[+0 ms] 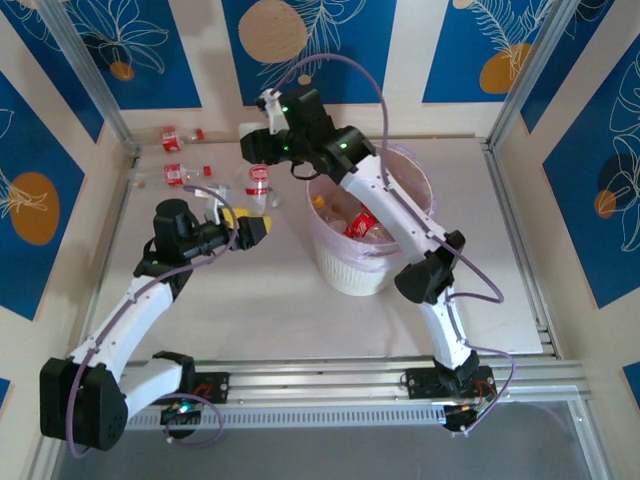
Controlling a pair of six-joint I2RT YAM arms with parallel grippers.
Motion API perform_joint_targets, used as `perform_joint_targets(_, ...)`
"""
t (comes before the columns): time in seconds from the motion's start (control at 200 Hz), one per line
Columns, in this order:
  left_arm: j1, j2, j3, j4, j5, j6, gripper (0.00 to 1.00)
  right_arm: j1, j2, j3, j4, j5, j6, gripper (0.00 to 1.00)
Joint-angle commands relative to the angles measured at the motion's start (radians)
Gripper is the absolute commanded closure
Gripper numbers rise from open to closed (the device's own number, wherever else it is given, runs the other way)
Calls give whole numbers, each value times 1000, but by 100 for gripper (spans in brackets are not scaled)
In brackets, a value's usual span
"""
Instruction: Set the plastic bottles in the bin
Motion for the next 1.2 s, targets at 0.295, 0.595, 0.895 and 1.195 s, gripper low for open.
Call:
perform_joint_targets(0.295, -4, 92, -22, 41, 12, -9, 0, -55, -427, -190, 83, 183, -158, 55)
perform_joint_targets(0.595, -5, 257, 90, -134, -273, -85, 0, -194, -629, -565, 38, 155, -119, 55)
perform_joint_targets(0.895, -5, 468, 248, -251, -397, -127, 0, -274, -676, -794, 127, 62, -19, 55)
perform_joint_targets(1.195, -5, 565, 288, -226, -400, -169, 0, -315, -645, -931, 191, -12, 66, 55)
